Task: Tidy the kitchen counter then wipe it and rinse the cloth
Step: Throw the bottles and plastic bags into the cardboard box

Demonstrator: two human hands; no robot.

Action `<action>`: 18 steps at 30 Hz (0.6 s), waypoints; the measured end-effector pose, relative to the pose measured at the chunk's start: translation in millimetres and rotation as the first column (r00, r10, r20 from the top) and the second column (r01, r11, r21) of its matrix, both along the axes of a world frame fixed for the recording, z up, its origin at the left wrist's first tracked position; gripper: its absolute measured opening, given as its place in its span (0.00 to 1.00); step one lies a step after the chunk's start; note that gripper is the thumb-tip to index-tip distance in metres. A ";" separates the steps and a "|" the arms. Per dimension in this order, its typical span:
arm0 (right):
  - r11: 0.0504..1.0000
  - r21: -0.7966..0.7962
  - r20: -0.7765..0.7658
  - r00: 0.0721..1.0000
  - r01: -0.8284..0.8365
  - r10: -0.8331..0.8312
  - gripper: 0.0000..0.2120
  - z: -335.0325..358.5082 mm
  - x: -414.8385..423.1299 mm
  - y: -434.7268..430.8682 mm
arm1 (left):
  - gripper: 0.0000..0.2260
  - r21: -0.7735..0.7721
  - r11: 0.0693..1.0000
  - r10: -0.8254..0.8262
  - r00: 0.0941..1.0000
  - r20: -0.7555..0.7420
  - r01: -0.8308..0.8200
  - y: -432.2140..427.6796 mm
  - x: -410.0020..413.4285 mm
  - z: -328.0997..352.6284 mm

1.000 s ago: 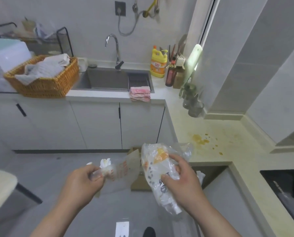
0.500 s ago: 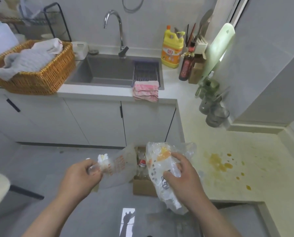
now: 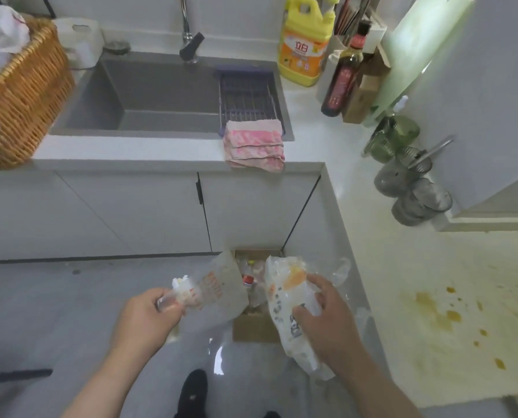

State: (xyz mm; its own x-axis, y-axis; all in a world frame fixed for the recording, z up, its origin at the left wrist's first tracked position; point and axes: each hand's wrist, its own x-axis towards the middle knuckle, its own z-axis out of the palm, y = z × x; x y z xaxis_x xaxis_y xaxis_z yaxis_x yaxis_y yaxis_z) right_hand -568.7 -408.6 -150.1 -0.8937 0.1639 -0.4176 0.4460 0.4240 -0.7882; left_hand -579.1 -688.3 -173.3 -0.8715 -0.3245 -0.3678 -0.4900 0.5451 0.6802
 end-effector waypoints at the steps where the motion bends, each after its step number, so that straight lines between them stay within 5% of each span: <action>1: 1.000 0.017 0.014 1.000 0.026 -0.026 0.25 -10.5 -5.8 -5.0 | 0.09 0.004 1.000 -0.013 1.000 0.016 0.013 -4.4 -10.9 -13.3; 18: 0.972 0.118 0.153 0.963 0.204 -0.221 0.27 -328.8 -89.0 -28.8 | 0.07 0.034 0.971 -0.241 0.951 0.193 0.239 30.5 -126.2 -338.3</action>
State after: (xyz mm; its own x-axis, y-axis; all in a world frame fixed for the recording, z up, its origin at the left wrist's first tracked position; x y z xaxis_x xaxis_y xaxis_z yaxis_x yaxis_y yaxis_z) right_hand -657.7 -437.4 -478.9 -0.7543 0.3908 -0.5275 0.6541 0.3784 -0.6550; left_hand -705.3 -657.8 -511.7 -0.8345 -0.1101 -0.5399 -0.4691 0.6561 0.5911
